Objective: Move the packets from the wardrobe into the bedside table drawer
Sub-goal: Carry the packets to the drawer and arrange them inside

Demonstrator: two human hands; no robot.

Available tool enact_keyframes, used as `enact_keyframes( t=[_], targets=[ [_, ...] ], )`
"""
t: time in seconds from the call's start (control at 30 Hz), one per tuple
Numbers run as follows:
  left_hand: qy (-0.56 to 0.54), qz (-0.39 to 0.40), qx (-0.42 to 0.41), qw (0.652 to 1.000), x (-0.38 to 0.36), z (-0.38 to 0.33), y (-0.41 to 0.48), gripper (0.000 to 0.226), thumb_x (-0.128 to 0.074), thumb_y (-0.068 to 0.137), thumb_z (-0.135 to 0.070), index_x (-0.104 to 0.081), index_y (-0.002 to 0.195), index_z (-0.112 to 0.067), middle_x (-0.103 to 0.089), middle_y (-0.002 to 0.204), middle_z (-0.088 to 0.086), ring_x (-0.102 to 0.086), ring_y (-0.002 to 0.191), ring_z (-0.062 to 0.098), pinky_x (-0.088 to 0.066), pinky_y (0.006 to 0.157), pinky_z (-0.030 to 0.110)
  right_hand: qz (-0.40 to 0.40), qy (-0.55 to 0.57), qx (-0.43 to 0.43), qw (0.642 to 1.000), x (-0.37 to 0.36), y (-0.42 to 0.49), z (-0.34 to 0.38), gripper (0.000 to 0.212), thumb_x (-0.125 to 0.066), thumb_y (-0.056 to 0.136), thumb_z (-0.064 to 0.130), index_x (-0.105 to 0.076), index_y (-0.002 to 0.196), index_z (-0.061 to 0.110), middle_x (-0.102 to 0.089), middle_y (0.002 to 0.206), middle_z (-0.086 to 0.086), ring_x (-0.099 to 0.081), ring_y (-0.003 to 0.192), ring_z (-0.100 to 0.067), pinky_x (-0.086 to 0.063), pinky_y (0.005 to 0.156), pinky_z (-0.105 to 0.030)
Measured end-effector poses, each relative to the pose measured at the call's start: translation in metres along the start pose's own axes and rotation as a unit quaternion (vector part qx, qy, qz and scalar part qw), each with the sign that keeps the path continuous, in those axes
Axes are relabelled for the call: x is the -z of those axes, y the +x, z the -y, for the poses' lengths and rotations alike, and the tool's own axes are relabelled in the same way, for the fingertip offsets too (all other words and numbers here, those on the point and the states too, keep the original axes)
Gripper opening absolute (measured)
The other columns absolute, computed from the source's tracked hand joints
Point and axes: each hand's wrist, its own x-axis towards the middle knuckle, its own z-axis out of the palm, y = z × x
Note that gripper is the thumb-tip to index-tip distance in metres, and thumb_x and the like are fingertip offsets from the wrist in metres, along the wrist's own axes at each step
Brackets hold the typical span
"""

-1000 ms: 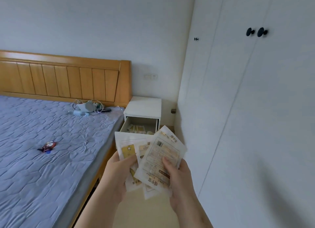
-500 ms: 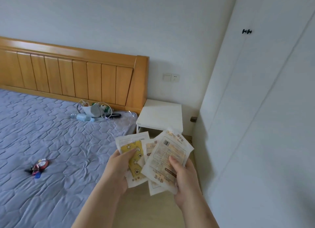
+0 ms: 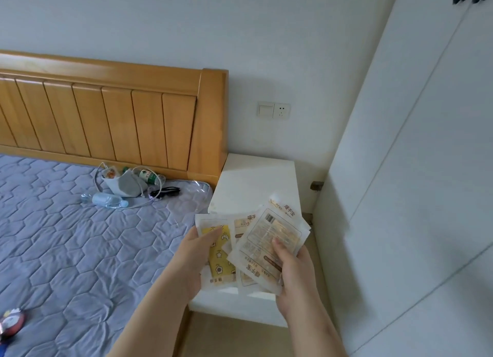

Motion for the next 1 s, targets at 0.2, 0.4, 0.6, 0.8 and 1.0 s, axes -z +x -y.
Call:
enact_keyframes(
  t=[0.2,0.4,0.6,0.8,1.0],
  targets=[
    [0.041,-0.04,-0.006,0.998,-0.062,-0.03,0.097,0.038,-0.045,0.096,0.0,-0.044,0.129,-0.018,-0.063,0.089,0.01,-0.063,0.069,0.025,-0.051,0.04,0.03,0.007,0.001,0.024,1.0,-0.004,0.114,0.051,0.022,-0.063,0.089,0.011,-0.06,0.109,0.018,-0.073,0.098,-0.007,-0.07,0.089,-0.027,-0.057,0.074,-0.05],
    [0.067,-0.035,0.027,0.997,-0.083,-0.049,0.165,0.056,-0.045,0.097,-0.004,-0.031,0.139,-0.039,-0.059,0.088,0.009,-0.062,0.068,0.024,-0.055,0.047,0.033,0.019,0.028,0.05,0.998,-0.027,0.193,0.074,0.028,-0.06,0.089,0.006,-0.06,0.115,0.019,-0.072,0.105,-0.007,-0.071,0.09,-0.023,-0.057,0.067,-0.04],
    [-0.012,0.009,0.161,0.987,-0.082,-0.081,0.243,0.034,-0.048,0.096,-0.041,-0.064,0.106,-0.013,-0.066,0.103,0.019,-0.064,0.091,0.036,-0.052,0.08,0.053,0.027,-0.05,0.102,0.993,-0.064,0.254,0.071,0.032,-0.066,0.083,0.003,-0.061,0.107,0.023,-0.071,0.105,-0.001,-0.068,0.097,-0.017,-0.055,0.08,-0.039],
    [-0.096,0.148,0.2,0.964,-0.073,-0.118,0.309,0.072,-0.033,0.09,-0.063,-0.06,0.112,0.0,-0.069,0.098,0.024,-0.069,0.085,0.035,-0.055,0.07,0.043,0.092,-0.217,0.143,0.961,-0.096,0.291,0.064,0.032,-0.071,0.073,-0.012,-0.066,0.072,0.02,-0.071,0.084,0.007,-0.066,0.085,-0.006,-0.053,0.069,-0.019],
    [-0.051,0.187,0.246,0.95,-0.077,-0.116,0.34,0.029,-0.045,0.096,-0.02,-0.061,0.104,0.002,-0.071,0.082,0.023,-0.07,0.063,0.033,-0.057,0.049,0.04,0.097,-0.209,0.104,0.967,-0.095,0.316,0.054,0.028,-0.073,0.065,0.008,-0.069,0.049,0.032,-0.07,0.09,0.014,-0.052,0.12,-0.014,-0.043,0.102,-0.04]
  ],
)
